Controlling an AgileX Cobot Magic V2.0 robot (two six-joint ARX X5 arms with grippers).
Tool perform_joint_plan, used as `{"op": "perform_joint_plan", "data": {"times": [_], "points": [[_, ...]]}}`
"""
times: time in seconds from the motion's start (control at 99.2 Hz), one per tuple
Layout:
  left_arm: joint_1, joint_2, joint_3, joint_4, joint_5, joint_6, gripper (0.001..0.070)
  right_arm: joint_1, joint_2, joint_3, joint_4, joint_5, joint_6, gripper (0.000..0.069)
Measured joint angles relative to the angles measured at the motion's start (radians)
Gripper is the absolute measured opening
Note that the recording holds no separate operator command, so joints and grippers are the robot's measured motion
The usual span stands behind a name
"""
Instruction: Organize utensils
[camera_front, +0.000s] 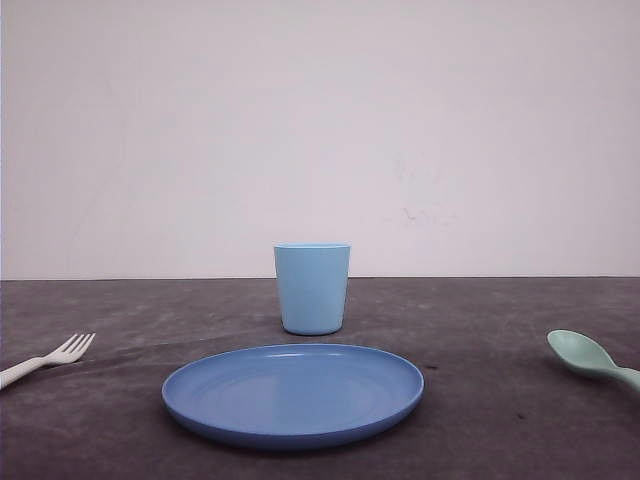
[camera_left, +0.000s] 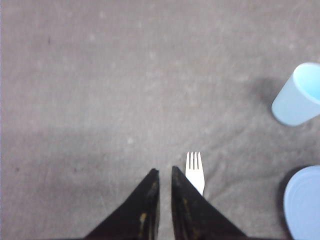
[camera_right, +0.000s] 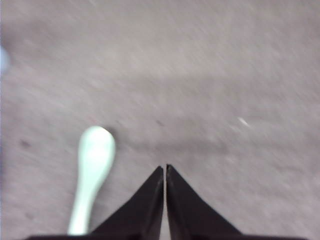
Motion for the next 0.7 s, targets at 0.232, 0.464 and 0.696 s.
{"op": "perform_joint_plan", "data": {"times": [0.232, 0.464, 0.696], "points": [[0.0, -0.003, 0.0, -0.022, 0.0, 0.0, 0.0021, 0.003, -0.002, 0.0, -0.007, 0.005, -0.008, 0.0013], [0.0, -0.003, 0.0, -0.024, 0.0, 0.0, 0.0372, 0.003, -0.002, 0.0, -0.007, 0.005, -0.015, 0.046], [0.0, 0.005, 0.0, -0.033, 0.022, -0.018, 0.0548, 0.003, -0.002, 0.0, -0.007, 0.005, -0.015, 0.0669]]}}
